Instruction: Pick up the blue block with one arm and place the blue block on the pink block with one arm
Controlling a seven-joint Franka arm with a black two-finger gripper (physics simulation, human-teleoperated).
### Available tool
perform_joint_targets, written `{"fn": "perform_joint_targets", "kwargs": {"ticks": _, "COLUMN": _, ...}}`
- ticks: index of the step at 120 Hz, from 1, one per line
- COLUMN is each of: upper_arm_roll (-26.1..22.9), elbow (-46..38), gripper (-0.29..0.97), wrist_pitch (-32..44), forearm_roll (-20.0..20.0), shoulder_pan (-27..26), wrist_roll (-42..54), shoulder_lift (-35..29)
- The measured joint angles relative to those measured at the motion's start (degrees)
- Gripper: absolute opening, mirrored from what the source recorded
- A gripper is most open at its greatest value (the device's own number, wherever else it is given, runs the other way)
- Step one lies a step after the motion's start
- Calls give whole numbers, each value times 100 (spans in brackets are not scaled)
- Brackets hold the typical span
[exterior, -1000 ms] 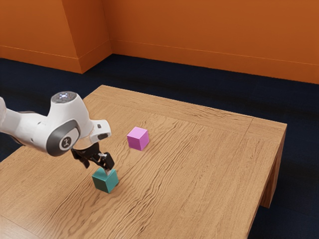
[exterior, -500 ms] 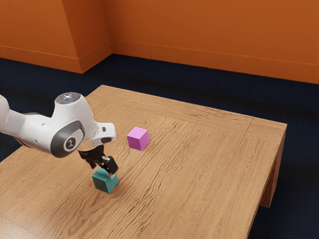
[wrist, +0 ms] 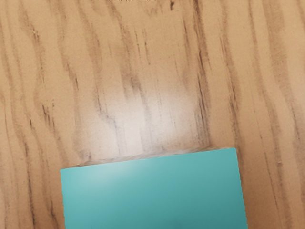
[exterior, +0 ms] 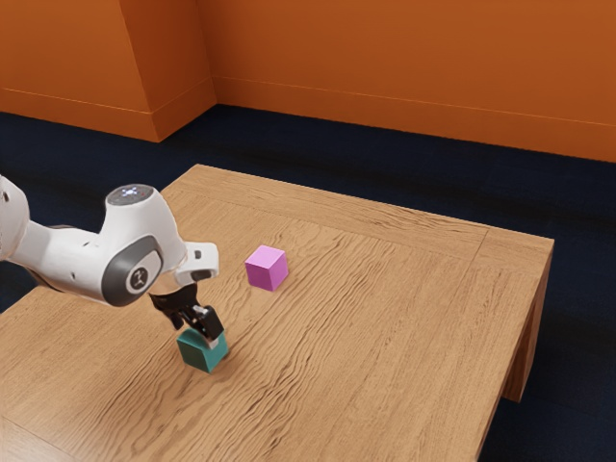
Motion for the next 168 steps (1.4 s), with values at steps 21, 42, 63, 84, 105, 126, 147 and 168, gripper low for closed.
{"fn": "perform_joint_targets", "kwargs": {"ticks": 21, "upper_arm_roll": 19, "elbow": 66, "gripper": 68, "wrist_pitch": 22, "forearm_roll": -16, "shoulder_pan": -132, "wrist_roll": 90, "shoulder_lift": 76}}
{"fn": "perform_joint_targets", "kwargs": {"ticks": 42, "upper_arm_roll": 45, "elbow": 113, "gripper": 68, "wrist_pitch": 14, "forearm_roll": -144, "shoulder_pan": -59, "wrist_roll": 154, "shoulder_lift": 212}}
{"fn": "perform_joint_targets", "kwargs": {"ticks": 63, "upper_arm_roll": 47, "elbow": 330, "gripper": 68, "wrist_pitch": -164, "forearm_roll": -211, "shoulder_pan": -71, "wrist_roll": 188, "shoulder_lift": 355}}
{"fn": "perform_joint_targets", "kwargs": {"ticks": 84, "upper_arm_roll": 48, "elbow": 362, "gripper": 68, "wrist_pitch": -516, "forearm_roll": -182, "shoulder_pan": -70, "wrist_roll": 273, "shoulder_lift": 359}}
{"fn": "perform_joint_targets", "kwargs": {"ticks": 105, "upper_arm_roll": 48, "elbow": 429, "gripper": 68, "wrist_pitch": -658, "forearm_roll": -171, "shoulder_pan": -70, "wrist_roll": 350, "shoulder_lift": 391}}
{"fn": "perform_joint_targets", "kwargs": {"ticks": 126, "upper_arm_roll": 48, "elbow": 514, "gripper": 68, "wrist_pitch": -711, "forearm_roll": -172, "shoulder_pan": -70, "wrist_roll": 407, "shoulder_lift": 520}}
{"fn": "perform_joint_targets", "kwargs": {"ticks": 147, "upper_arm_roll": 48, "elbow": 537, "gripper": 68, "wrist_pitch": -729, "forearm_roll": -173, "shoulder_pan": -70, "wrist_roll": 449, "shoulder_lift": 549}}
{"fn": "perform_joint_targets", "kwargs": {"ticks": 168, "upper_arm_roll": 48, "elbow": 569, "gripper": 68, "wrist_pitch": -736, "forearm_roll": -171, "shoulder_pan": -70, "wrist_roll": 480, "shoulder_lift": 557}}
